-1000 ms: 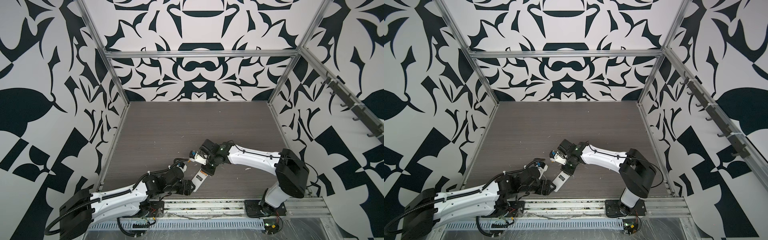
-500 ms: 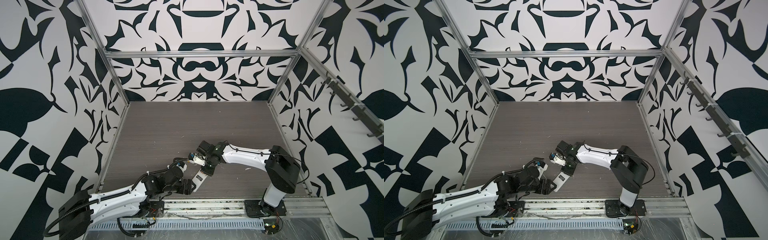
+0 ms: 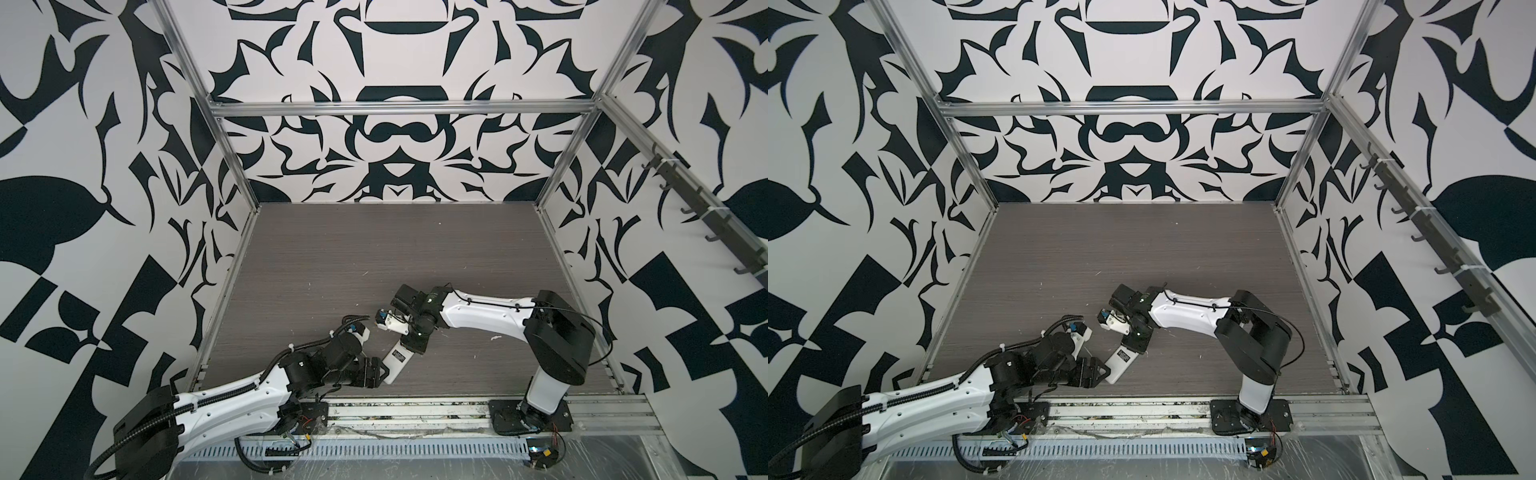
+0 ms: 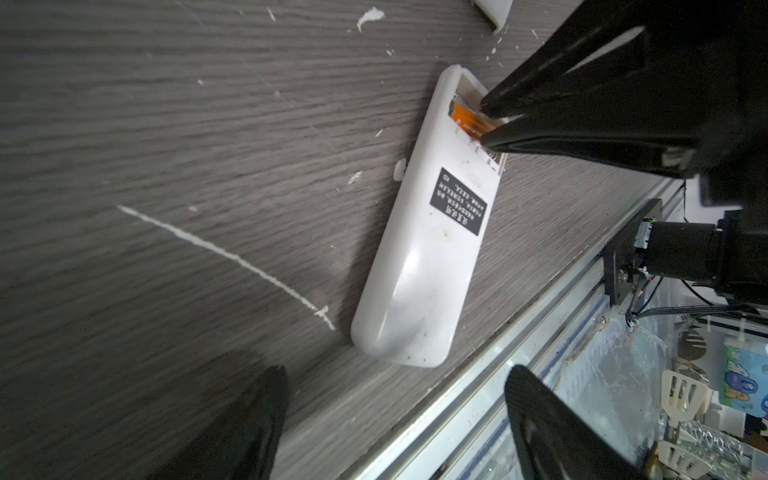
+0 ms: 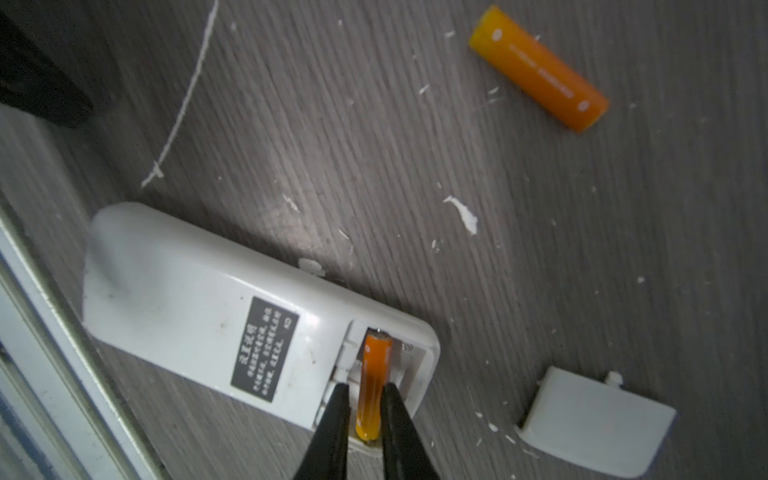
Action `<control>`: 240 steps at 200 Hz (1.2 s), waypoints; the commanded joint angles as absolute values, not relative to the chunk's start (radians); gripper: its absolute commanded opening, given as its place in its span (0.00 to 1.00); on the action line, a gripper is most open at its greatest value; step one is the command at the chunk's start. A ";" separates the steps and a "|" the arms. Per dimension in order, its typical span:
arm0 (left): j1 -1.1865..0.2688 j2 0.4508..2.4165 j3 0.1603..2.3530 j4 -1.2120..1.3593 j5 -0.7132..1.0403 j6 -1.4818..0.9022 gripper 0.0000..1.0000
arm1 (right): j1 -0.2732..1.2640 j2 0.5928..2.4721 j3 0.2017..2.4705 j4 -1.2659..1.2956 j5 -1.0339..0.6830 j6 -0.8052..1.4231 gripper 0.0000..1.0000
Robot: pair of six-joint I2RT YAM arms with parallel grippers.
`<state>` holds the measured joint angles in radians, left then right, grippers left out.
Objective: Load the batteries into the remote control
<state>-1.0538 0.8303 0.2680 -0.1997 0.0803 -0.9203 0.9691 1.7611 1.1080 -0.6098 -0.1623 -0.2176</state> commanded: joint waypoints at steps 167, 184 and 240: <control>-1.043 0.795 0.251 -0.204 0.093 -0.925 0.86 | 1.046 1.866 1.158 -0.680 0.039 -0.218 0.24; -1.043 0.789 0.251 -0.209 0.092 -0.927 0.86 | 1.058 1.873 1.157 -0.680 0.051 -0.197 0.23; -1.044 0.797 0.255 -0.206 0.091 -0.923 0.86 | 1.081 1.881 1.169 -0.702 0.120 -0.087 0.21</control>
